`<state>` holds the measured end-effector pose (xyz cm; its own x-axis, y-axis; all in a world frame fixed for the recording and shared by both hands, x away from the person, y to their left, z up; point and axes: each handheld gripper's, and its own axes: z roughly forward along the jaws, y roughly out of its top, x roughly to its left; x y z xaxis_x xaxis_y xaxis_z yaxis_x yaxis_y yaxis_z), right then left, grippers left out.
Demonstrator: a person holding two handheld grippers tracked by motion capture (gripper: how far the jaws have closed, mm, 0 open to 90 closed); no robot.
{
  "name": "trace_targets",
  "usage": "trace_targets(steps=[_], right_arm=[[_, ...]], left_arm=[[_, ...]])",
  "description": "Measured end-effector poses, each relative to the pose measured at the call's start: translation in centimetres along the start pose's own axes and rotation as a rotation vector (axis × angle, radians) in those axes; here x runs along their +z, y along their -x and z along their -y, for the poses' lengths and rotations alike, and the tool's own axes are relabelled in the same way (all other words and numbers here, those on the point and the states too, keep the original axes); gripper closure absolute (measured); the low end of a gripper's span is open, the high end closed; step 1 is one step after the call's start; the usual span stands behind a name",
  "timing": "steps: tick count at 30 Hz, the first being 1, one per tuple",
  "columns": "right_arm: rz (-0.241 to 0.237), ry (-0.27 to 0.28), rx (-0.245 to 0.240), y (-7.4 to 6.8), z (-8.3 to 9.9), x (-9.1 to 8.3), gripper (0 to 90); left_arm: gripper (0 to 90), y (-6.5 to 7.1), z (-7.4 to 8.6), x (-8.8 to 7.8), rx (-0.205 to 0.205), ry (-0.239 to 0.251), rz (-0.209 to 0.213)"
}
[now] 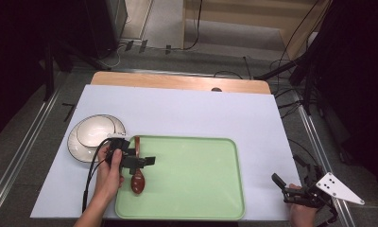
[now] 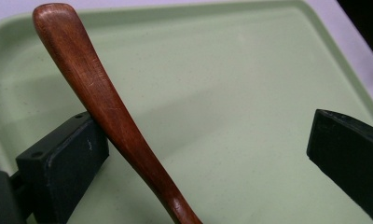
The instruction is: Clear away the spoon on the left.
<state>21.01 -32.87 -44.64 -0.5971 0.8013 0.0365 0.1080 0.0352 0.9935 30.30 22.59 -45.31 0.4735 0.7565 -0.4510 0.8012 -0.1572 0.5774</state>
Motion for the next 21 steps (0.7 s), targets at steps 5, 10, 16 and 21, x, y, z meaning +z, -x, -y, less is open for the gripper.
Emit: trace_targets(steps=[5, 10, 16, 21], right_arm=[[0.0, 0.003, -0.003, 0.05, -0.01, -0.02, 0.0], [0.0, 0.003, 0.005, 0.02, 0.01, -0.08, 0.0], [-0.001, 0.003, 0.005, 0.02, 0.01, -0.09, 0.0], [0.0, 0.002, 0.007, 0.04, 0.0, -0.11, 0.0]], left_arm=[[0.0, 0.31, -0.04, 0.14, 0.032, -0.022, -0.045], [0.0, 0.51, 0.08, 0.34, 0.064, -0.034, -0.084], [0.0, 0.7, 0.15, -0.03, 0.084, -0.012, -0.069], [0.0, 0.79, 0.26, -0.53, 0.096, 0.033, -0.032]])
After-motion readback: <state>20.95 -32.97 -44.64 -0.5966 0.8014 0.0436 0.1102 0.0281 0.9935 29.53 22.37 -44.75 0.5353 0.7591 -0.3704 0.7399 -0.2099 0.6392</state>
